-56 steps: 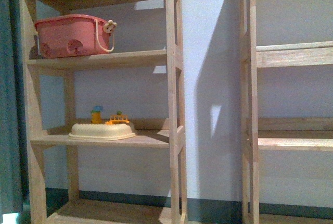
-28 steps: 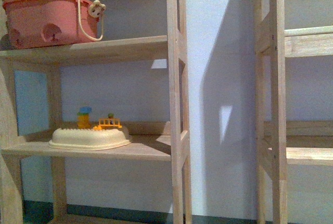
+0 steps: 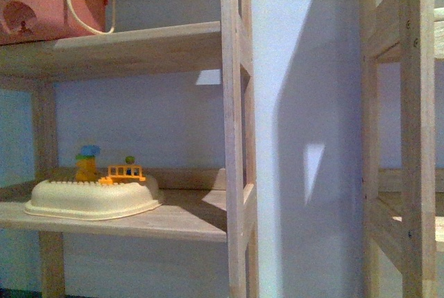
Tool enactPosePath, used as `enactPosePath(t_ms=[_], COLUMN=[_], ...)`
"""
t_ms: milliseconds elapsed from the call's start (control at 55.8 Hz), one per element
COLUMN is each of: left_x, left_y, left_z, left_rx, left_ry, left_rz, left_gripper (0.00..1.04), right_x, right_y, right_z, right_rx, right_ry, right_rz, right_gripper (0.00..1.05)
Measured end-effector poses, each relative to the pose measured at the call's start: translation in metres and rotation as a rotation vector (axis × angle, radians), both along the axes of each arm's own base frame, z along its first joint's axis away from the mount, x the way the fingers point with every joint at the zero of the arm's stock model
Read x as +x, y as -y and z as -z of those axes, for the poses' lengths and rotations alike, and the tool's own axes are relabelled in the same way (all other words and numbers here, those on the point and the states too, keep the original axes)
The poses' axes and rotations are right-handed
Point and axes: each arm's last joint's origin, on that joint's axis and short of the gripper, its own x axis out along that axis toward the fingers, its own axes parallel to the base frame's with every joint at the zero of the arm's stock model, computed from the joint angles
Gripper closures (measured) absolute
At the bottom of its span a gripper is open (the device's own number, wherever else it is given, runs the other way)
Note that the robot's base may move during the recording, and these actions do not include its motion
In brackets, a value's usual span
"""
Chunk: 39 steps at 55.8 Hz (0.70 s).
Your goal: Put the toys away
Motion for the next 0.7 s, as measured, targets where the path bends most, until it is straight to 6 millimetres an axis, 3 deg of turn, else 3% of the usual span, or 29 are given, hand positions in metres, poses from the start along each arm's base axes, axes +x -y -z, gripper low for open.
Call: enactPosePath(t_ms=[233,323,484,574,699], left_x=[0.0,0.0,0.0,0.0,0.0], left_y=[0.0,0.0,0.0,0.0,0.0], left_z=[0.0,0.0,0.0,0.0,0.0], left_rx=[0.0,0.0,0.0,0.0,0.0], left_ry=[-0.002,-0.002,-0.002,-0.002,-0.002], left_rz=[0.0,0.0,0.0,0.0,0.0], left_gripper=[0.06,0.06,0.06,0.06,0.06], right_x=[0.0,0.0,0.001,0.003,0.003], right_y=[0.0,-0.002,-0.003,-0.004,-0.005], right_z=[0.0,-0.009,-0.016,-0.031,-0.079], right_rx=[0.004,0.042,0.019,-0.027,-0.058], right_ry=[0.003,0.088,0.121,0.128,0.211], right_rz=[0.016,0.197,0.346,0.371,0.37], right_gripper=[0.98,0.98,0.98,0.98,0.98])
